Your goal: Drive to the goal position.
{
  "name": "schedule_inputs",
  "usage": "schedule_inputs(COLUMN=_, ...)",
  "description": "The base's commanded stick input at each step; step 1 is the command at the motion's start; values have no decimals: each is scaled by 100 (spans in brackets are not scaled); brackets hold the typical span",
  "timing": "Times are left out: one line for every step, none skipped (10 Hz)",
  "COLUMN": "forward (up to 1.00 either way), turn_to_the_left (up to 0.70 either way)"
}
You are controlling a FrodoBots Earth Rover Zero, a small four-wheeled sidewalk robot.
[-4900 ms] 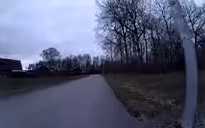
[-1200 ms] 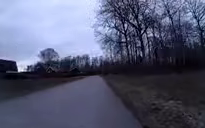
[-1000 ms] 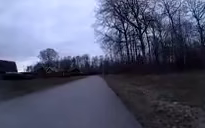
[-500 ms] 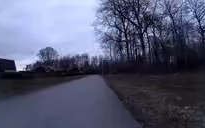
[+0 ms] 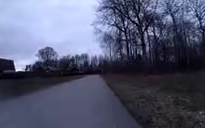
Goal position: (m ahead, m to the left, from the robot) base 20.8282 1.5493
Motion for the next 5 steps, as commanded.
schedule_inputs(forward=70, turn_to_the_left=0)
schedule_inputs(forward=70, turn_to_the_left=0)
schedule_inputs(forward=70, turn_to_the_left=0)
schedule_inputs(forward=70, turn_to_the_left=0)
schedule_inputs(forward=70, turn_to_the_left=0)
